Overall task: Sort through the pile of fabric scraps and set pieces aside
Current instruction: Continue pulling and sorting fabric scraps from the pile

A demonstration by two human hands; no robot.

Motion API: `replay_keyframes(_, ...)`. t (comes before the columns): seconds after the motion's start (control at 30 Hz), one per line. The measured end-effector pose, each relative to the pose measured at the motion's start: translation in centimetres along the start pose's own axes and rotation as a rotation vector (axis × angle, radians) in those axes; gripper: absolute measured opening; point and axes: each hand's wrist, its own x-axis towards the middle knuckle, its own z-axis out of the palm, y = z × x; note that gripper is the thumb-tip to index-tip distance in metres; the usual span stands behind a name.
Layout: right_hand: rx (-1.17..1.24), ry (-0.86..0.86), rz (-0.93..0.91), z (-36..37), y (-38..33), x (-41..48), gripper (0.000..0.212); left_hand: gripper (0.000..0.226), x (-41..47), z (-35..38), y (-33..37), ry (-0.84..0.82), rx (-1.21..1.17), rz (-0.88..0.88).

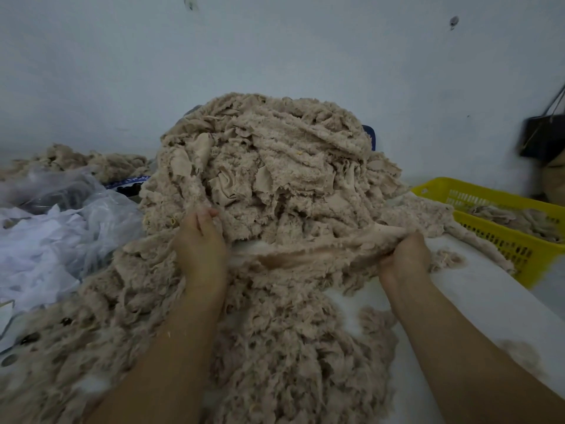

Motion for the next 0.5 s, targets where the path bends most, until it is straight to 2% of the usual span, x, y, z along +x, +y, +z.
replay_keyframes(0.03,-0.014,0.011,0.004,-0.1,0.0,0.1,0.022,0.033,-0.2,0.0,0.0,-0.113,0.085,0.064)
replay_keyframes(0.13,-0.047,0.022,-0.013,0.0,0.1,0.5,0.021,0.034,-1.3,0.6,0.3,-0.614,0.277,0.207)
replay_keyframes(0.2,-0.051,0.017,-0.02,0.1,0.1,0.6,0.02,0.036,-1.7,0.6,0.5,-0.816,0.441,0.299)
replay_keyframes(0.27,-0.039,0.008,-0.021,0.0,0.0,0.8,0.022,0.031,-1.5,0.4,0.5,-0.863,0.588,0.358)
replay_keyframes(0.33,-0.08,0.015,-0.03,-0.2,-0.1,1.0,0.028,0.024,-1.2,0.3,0.3,-0.835,0.597,0.332)
replay_keyframes(0.43,-0.314,-0.012,-0.139,-0.1,0.1,0.7,0.025,0.038,-1.5,0.3,0.1,-0.759,0.159,0.029)
replay_keyframes(0.5,-0.528,-0.175,-0.336,0.0,0.5,-0.6,0.027,0.043,-1.8,0.4,0.6,-0.745,-0.103,-0.143)
